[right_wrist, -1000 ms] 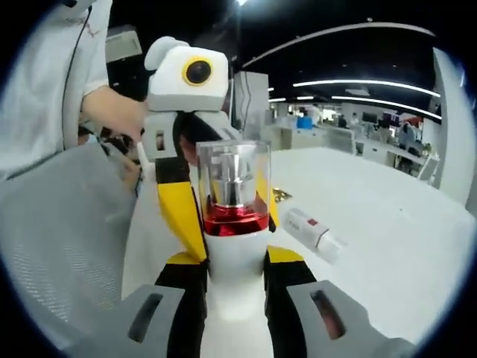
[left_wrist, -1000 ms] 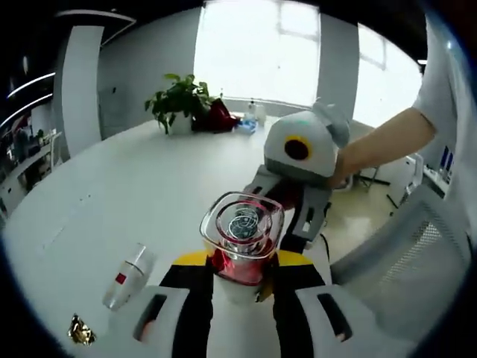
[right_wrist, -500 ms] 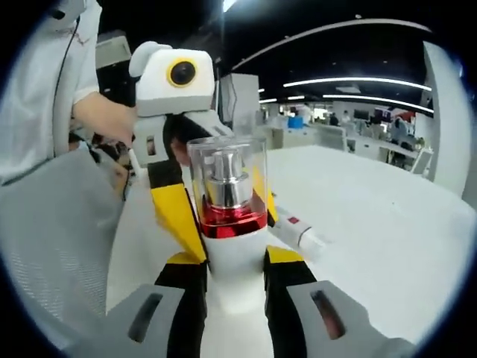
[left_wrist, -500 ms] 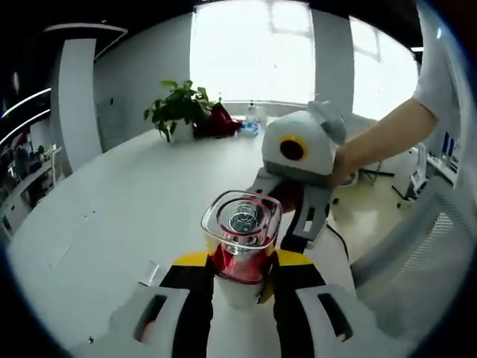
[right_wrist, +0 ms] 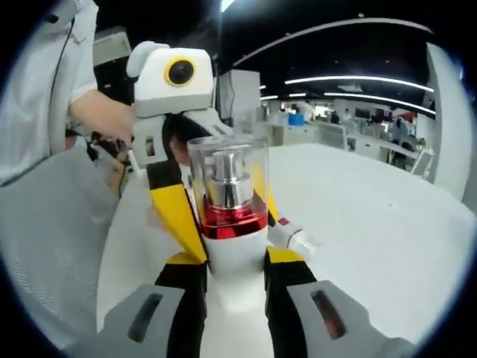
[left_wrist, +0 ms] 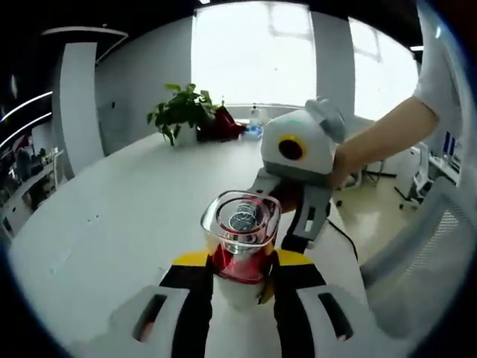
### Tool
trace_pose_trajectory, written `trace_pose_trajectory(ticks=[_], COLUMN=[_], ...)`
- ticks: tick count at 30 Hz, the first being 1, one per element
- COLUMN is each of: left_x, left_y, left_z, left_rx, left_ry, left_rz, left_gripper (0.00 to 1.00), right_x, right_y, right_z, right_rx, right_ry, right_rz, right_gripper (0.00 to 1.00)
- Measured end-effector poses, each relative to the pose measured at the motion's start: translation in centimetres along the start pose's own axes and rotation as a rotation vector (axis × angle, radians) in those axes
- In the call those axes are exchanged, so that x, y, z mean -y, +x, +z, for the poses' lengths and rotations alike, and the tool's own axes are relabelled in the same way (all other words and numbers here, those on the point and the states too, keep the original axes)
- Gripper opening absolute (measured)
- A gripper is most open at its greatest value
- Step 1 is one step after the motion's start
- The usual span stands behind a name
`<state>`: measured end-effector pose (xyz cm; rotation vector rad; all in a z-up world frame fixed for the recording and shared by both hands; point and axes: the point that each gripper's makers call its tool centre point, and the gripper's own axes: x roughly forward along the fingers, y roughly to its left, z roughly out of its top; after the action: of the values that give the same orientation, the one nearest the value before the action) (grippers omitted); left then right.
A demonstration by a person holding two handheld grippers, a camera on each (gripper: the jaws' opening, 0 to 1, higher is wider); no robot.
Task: Arrange the skincare products in the storage area until every visible bottle or jar stands upright without overlapping.
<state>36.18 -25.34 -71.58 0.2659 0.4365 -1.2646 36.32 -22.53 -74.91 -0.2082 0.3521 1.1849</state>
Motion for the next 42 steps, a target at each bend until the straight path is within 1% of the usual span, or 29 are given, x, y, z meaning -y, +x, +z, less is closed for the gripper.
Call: trace_pose_trajectory(ticks=[1, 2, 3, 4, 5, 6, 7, 8, 9, 11, 14, 19, 23, 28, 29, 31, 33, 36, 40, 42], left_x=[-0.2, 0.1, 0.0, -0.2, -0.2, -0.3, -0.3, -0.3, -0.2, -0.2, 0.3, 0.2, 0.1, 0.2, 0.5, 0.8, 0.9, 1.2, 0.8, 1.2], left_y=[0.0, -0.1, -0.1, -0.1, -0.1, -0.1, -0.1, -0.3, -0.3, -0.4, -0.8, -1.1, -1.6, -2.7, -2.8, -3.1, -3.5, -4.2, -5.4, -5.8], left_z=[0.1, 1.3, 1.6, 1.8, 2.1, 2.1, 2.1, 2.1, 2.0, 1.6, 1.5, 1.3, 1.0, 0.4, 0.4, 0.3, 0.0, -0.3, -1.0, -1.2], left_rx=[0.007, 0.074, 0.079, 0.079, 0.076, 0.068, 0.069, 0.073, 0.063, 0.047, 0.042, 0.035, 0.029, 0.023, 0.022, 0.021, 0.017, 0.012, 0.007, -0.001], left_ry=[0.000, -0.023, -0.020, 0.004, 0.015, 0.025, 0.023, -0.007, -0.012, 0.004, -0.002, -0.007, -0.018, -0.041, -0.045, -0.051, -0.063, -0.069, -0.088, -0.102], left_rz=[0.002, -0.017, -0.005, 0.010, 0.016, 0.025, 0.023, 0.020, 0.023, 0.031, 0.025, 0.036, 0.045, 0.063, 0.066, 0.073, 0.084, 0.096, 0.116, 0.134], left_gripper=[0.26, 0.29, 0.35, 0.39, 0.42, 0.42, 0.41, 0.40, 0.40, 0.42, 0.42, 0.42, 0.44, 0.49, 0.50, 0.52, 0.56, 0.60, 0.63, 0.64], right_x=[0.1, 0.2, 0.4, 0.4, 0.4, 0.5, 0.5, 0.6, 0.5, 0.2, -0.2, -0.4, -1.0, -1.7, -1.7, -1.6, -1.3, -1.4, -1.6, -1.7], right_y=[-0.1, -0.1, -0.2, -0.2, -0.3, -0.4, -0.4, -0.3, -0.3, -0.2, -0.1, -0.1, -0.3, -0.9, -1.0, -1.2, -1.3, -1.4, -1.5, -1.5], right_z=[-0.1, -0.3, 0.0, 0.0, 0.3, 0.5, 0.8, 0.7, 0.5, 0.4, 0.6, 0.7, 0.5, 0.4, 0.5, 0.5, 0.1, 0.1, 0.3, 0.3], right_rx=[-0.002, -0.013, 0.006, 0.007, 0.014, 0.026, 0.028, 0.015, -0.007, -0.031, -0.030, -0.045, -0.057, -0.076, -0.075, -0.077, -0.089, -0.083, -0.064, -0.061], right_ry=[0.058, 0.074, 0.080, 0.087, 0.095, 0.101, 0.105, 0.103, 0.086, 0.074, 0.075, 0.083, 0.086, 0.104, 0.110, 0.115, 0.131, 0.144, 0.172, 0.188], right_rz=[-0.010, -0.014, -0.019, -0.022, -0.027, -0.031, -0.033, -0.036, -0.034, -0.029, -0.030, -0.047, -0.044, -0.065, -0.069, -0.086, -0.106, -0.117, -0.137, -0.144], right_gripper=[0.29, 0.29, 0.30, 0.30, 0.31, 0.33, 0.35, 0.37, 0.39, 0.41, 0.43, 0.50, 0.53, 0.59, 0.60, 0.64, 0.68, 0.71, 0.72, 0.75])
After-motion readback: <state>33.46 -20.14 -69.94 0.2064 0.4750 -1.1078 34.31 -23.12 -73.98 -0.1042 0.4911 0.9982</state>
